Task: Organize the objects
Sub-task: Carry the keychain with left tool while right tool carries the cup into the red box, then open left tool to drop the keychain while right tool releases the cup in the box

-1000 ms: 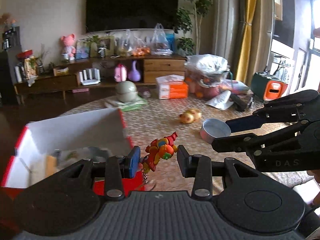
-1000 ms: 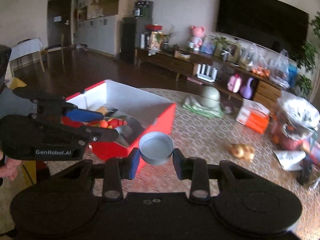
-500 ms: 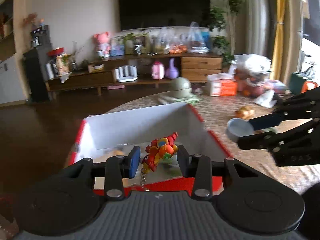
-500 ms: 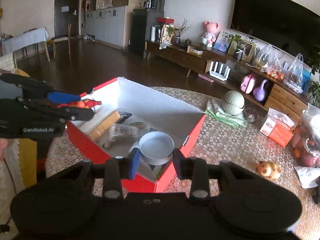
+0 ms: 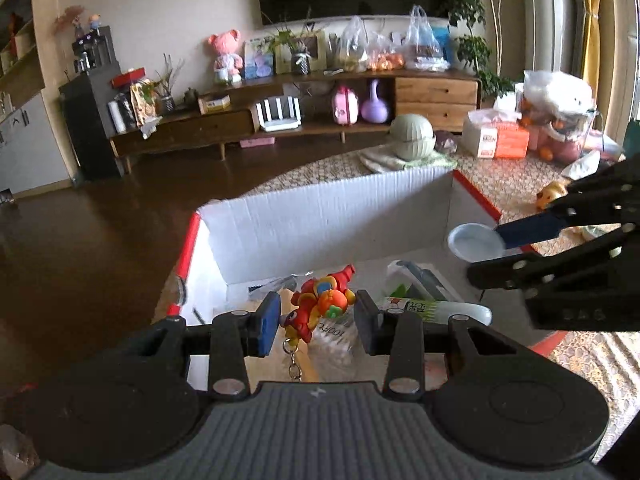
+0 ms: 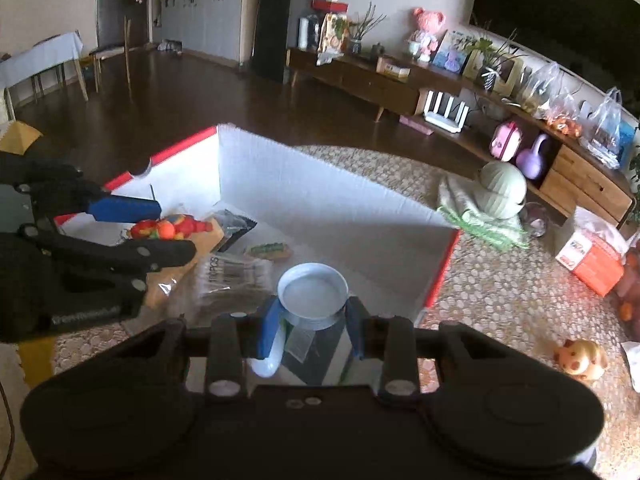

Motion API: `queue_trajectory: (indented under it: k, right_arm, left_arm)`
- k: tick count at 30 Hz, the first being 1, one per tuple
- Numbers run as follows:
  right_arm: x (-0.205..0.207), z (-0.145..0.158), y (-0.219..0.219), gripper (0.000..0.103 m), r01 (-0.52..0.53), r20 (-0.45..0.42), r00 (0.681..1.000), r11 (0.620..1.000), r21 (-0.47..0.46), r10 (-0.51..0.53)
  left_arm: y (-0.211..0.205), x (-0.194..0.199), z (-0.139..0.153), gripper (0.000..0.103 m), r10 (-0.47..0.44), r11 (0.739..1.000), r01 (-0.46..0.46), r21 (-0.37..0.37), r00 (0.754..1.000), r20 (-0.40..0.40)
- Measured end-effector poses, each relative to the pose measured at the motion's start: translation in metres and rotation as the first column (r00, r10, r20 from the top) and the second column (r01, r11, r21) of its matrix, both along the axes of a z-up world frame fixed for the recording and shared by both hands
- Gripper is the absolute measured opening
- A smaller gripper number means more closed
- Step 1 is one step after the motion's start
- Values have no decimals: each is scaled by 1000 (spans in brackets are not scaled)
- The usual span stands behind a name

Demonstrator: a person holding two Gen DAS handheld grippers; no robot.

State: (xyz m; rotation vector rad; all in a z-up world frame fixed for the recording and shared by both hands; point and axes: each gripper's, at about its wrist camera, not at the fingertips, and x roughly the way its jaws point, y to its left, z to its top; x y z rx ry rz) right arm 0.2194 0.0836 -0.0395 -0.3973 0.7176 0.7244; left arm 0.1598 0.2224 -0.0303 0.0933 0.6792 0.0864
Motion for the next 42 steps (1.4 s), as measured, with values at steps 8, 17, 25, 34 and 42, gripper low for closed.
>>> queue_trajectory:
  k: [8,17,25,34,42]
  right_arm:
    - [2,-17,14,35,-39,-25,999,999,-33,38]
    - [1,-16,12,45,-45,-50,998,999,-21,44]
    - [-8,-2,-8,51,-49,-52,997,999,16,50]
    - [-29,22,-33,58,-62,-29,998,996,71,64]
    - [-47,42,-58,61,-64,-12,998,990,126,66]
  left_arm:
    - [4,24,-28,38,3,1000,-4,-11,995,-96]
    - [4,32,-42,40,1,1000,-4,-19,989,-151]
    - [8,27,-38,67,30,998,-38,-59,991,-132]
    - [-6,8,-20,68,27,998,-31,-52,997,-73]
    - [-25,-18,6,68,11,999,-12,-49,1000,-14]
